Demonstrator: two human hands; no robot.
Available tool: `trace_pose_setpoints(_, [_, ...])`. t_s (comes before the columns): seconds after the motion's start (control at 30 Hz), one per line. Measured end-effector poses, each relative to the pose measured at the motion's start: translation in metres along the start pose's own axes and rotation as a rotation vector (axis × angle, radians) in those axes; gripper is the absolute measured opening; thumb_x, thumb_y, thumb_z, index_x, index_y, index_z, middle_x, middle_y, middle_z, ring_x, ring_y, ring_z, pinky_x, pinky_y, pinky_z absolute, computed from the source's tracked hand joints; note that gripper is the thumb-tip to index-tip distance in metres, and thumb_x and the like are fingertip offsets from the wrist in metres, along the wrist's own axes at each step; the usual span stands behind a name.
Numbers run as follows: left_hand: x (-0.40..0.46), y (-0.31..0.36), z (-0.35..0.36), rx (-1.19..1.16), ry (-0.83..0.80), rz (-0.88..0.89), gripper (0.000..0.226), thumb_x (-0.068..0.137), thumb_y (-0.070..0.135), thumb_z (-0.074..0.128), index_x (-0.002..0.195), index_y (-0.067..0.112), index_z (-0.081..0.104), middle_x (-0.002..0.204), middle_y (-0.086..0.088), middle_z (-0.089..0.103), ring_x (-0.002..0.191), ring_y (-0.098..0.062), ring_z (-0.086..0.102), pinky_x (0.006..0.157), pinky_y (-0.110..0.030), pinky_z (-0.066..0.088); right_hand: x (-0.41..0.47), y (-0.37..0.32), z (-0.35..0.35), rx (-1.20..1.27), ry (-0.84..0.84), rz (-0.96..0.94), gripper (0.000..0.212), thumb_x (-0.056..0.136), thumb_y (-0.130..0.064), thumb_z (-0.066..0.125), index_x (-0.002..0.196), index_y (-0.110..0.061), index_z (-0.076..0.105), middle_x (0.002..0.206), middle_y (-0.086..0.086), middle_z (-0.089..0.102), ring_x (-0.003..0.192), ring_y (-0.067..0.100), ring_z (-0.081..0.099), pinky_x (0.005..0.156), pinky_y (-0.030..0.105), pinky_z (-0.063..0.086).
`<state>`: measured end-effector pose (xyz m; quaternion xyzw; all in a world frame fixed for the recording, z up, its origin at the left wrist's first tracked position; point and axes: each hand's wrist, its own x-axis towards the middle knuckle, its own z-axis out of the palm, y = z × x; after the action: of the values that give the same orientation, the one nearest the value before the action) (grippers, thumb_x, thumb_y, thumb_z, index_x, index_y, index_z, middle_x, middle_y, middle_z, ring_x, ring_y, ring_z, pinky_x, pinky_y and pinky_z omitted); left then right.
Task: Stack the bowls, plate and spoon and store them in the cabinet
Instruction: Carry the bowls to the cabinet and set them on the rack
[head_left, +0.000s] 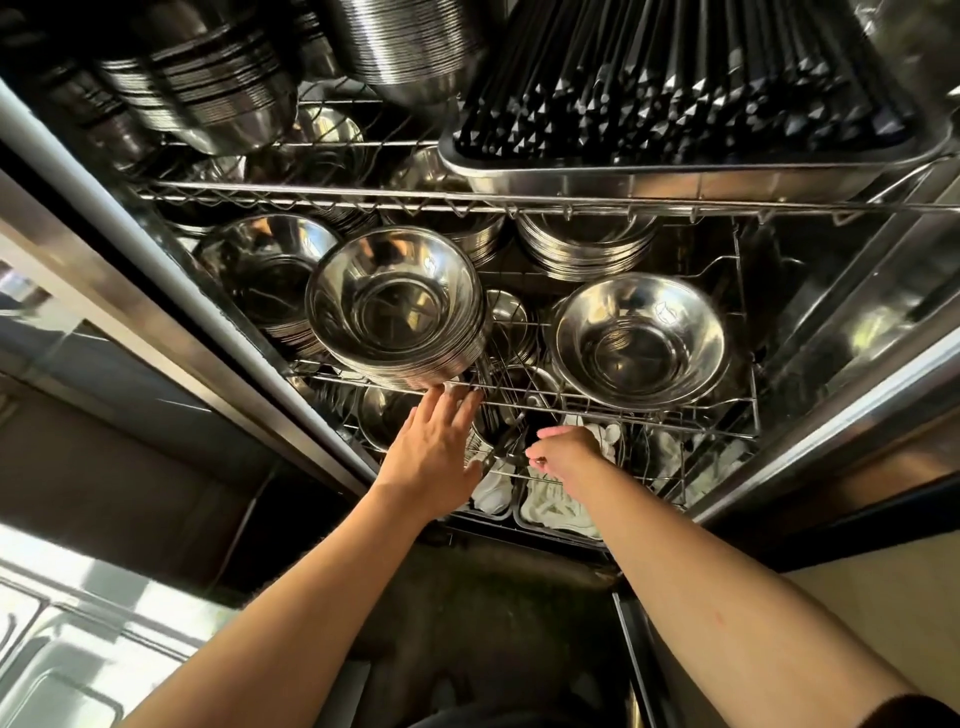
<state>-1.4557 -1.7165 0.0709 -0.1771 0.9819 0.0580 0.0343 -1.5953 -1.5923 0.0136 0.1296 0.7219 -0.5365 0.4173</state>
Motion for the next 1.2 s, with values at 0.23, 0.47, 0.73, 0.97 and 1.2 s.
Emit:
trace_pose_setpoints(0.23, [0.001, -0.003, 0.001, 0.009, -0.006, 0.005, 0.093, 0.090, 0.053, 0.056, 0.159, 0.020, 0.005, 0.165, -0.010, 0.019, 0.153, -0.031, 0.005, 0.123, -0.045, 0.021, -0.001, 0.010, -0.004, -0.167, -0.058, -0.071, 0.046, 0.083, 0.010, 0.076, 0.126, -0.001, 0.065, 0.122, 0.022, 0.069, 0.100, 0.030, 0.073, 0.086, 0.029, 0.060])
trace_pose_setpoints(0.47, [0.002, -0.002, -0.007, 0.016, -0.005, 0.016, 0.092, 0.088, 0.053, 0.058, 0.158, 0.017, 0.011, 0.156, -0.007, 0.030, 0.148, -0.028, 0.015, 0.111, -0.042, 0.040, -0.016, 0.022, -0.015, -0.540, 0.006, -0.341, 0.037, 0.084, -0.013, 0.081, 0.119, -0.016, 0.067, 0.125, 0.006, 0.066, 0.086, 0.015, 0.068, 0.066, 0.029, 0.058])
trace_pose_setpoints(0.73, [0.016, 0.004, -0.027, 0.028, -0.117, -0.005, 0.078, 0.087, 0.057, 0.057, 0.151, 0.022, 0.031, 0.151, -0.004, 0.039, 0.141, -0.029, 0.033, 0.097, -0.045, 0.051, -0.094, 0.000, -0.050, -0.821, 0.094, -0.707, 0.026, 0.091, -0.038, 0.070, 0.114, -0.026, 0.067, 0.114, -0.008, 0.066, 0.084, 0.001, 0.059, 0.064, 0.019, 0.044])
trace_pose_setpoints(0.97, [0.029, 0.041, -0.061, -0.034, -0.032, 0.141, 0.065, 0.090, 0.056, 0.057, 0.144, 0.022, 0.041, 0.136, -0.007, 0.057, 0.123, -0.032, 0.057, 0.094, -0.045, 0.055, -0.141, -0.032, -0.087, -0.873, 0.341, -0.943, 0.031, 0.095, -0.033, 0.066, 0.122, -0.016, 0.067, 0.116, -0.001, 0.067, 0.102, 0.013, 0.062, 0.085, 0.025, 0.049])
trace_pose_setpoints(1.2, [0.052, 0.074, -0.071, -0.079, 0.061, 0.247, 0.081, 0.088, 0.064, 0.055, 0.152, 0.023, 0.027, 0.148, -0.006, 0.043, 0.139, -0.029, 0.038, 0.101, -0.046, 0.049, -0.138, -0.052, -0.111, -0.946, 0.541, -0.858, 0.072, 0.088, -0.051, 0.070, 0.148, -0.020, 0.044, 0.150, 0.002, 0.044, 0.138, 0.024, 0.039, 0.106, 0.044, 0.044])
